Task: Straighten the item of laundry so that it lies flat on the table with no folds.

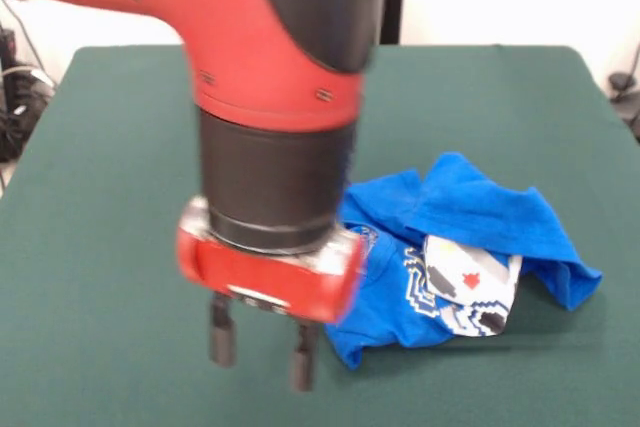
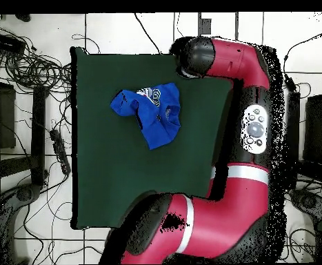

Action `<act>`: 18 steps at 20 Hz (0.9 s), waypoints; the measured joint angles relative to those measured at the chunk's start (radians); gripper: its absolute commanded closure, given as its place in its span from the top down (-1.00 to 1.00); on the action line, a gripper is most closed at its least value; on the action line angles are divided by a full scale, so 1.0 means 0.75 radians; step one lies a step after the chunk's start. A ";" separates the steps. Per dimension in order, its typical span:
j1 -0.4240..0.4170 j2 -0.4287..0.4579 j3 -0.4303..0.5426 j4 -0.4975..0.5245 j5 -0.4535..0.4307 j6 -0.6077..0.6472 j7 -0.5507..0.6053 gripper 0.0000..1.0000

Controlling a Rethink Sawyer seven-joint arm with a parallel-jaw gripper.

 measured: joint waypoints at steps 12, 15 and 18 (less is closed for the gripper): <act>0.135 0.109 0.005 -0.133 0.002 0.146 0.000 1.00; 0.144 0.109 0.005 -0.133 0.012 0.146 0.000 1.00; 0.142 0.108 0.005 -0.133 0.019 0.146 0.000 1.00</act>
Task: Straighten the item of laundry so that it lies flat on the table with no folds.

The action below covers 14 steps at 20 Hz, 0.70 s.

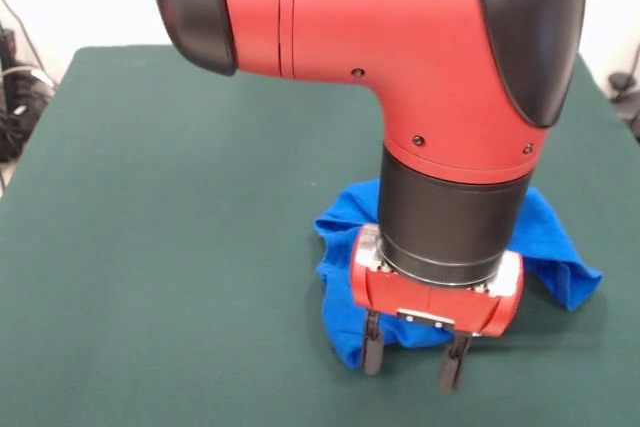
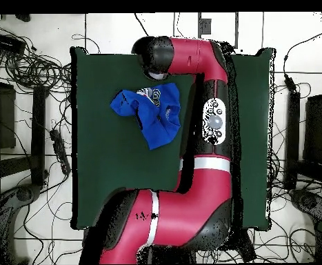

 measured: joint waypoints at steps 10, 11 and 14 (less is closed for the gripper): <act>-0.033 -0.068 0.000 0.056 0.012 0.000 0.000 1.00; -0.036 -0.078 0.000 0.063 0.013 0.000 0.000 1.00; -0.049 -0.120 0.000 0.094 0.015 0.000 0.000 1.00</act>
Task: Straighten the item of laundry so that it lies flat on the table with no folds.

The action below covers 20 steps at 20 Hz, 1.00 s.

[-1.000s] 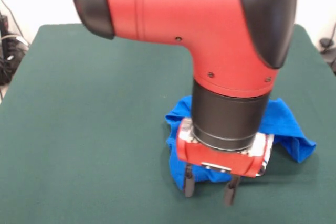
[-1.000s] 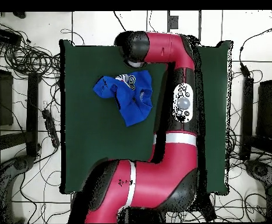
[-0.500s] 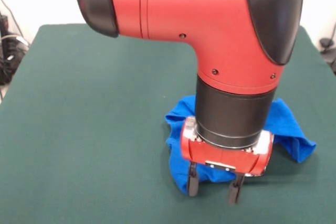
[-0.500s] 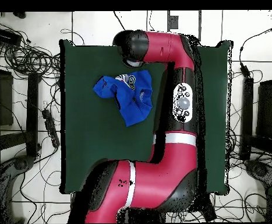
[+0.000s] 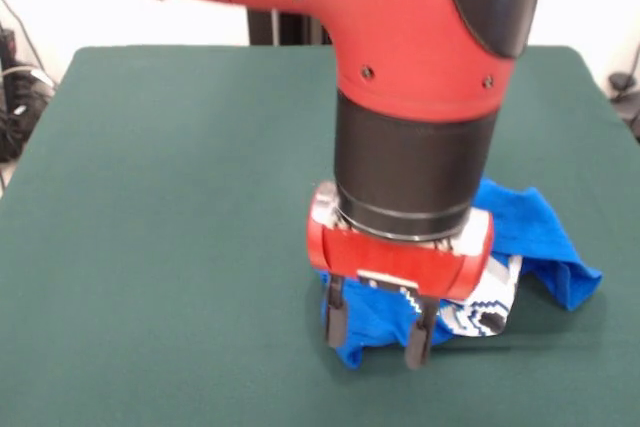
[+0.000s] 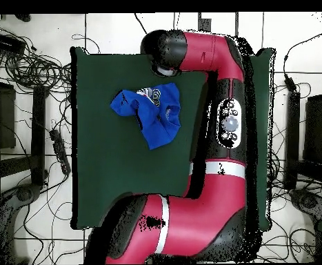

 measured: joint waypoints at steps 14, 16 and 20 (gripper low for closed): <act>-0.017 -0.120 0.000 0.119 0.000 -0.023 0.000 1.00; -0.017 -0.121 0.000 0.129 0.000 -0.023 0.000 1.00; -0.016 -0.130 0.000 0.161 0.000 -0.025 0.000 1.00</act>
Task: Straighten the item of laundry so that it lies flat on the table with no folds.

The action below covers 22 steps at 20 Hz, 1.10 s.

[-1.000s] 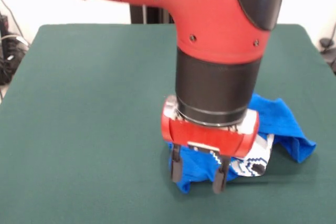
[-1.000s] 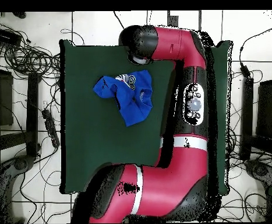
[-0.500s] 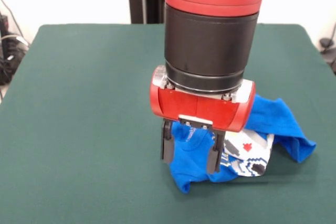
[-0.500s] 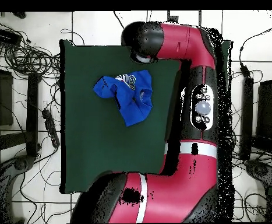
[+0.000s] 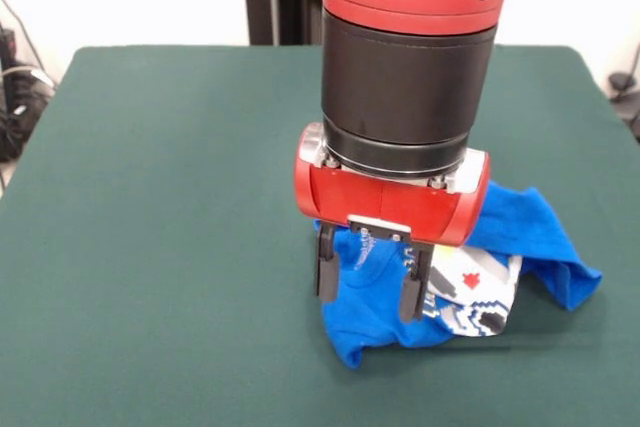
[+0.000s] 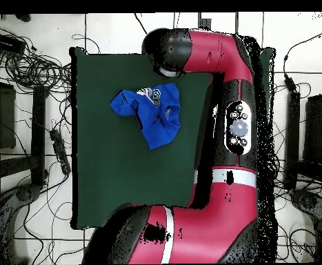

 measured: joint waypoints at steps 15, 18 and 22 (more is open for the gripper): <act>-0.003 0.029 0.000 0.067 -0.011 -0.205 0.000 1.00; -0.003 0.052 0.000 0.067 -0.014 -0.227 0.000 1.00; -0.003 0.084 0.000 0.066 -0.018 -0.229 0.000 1.00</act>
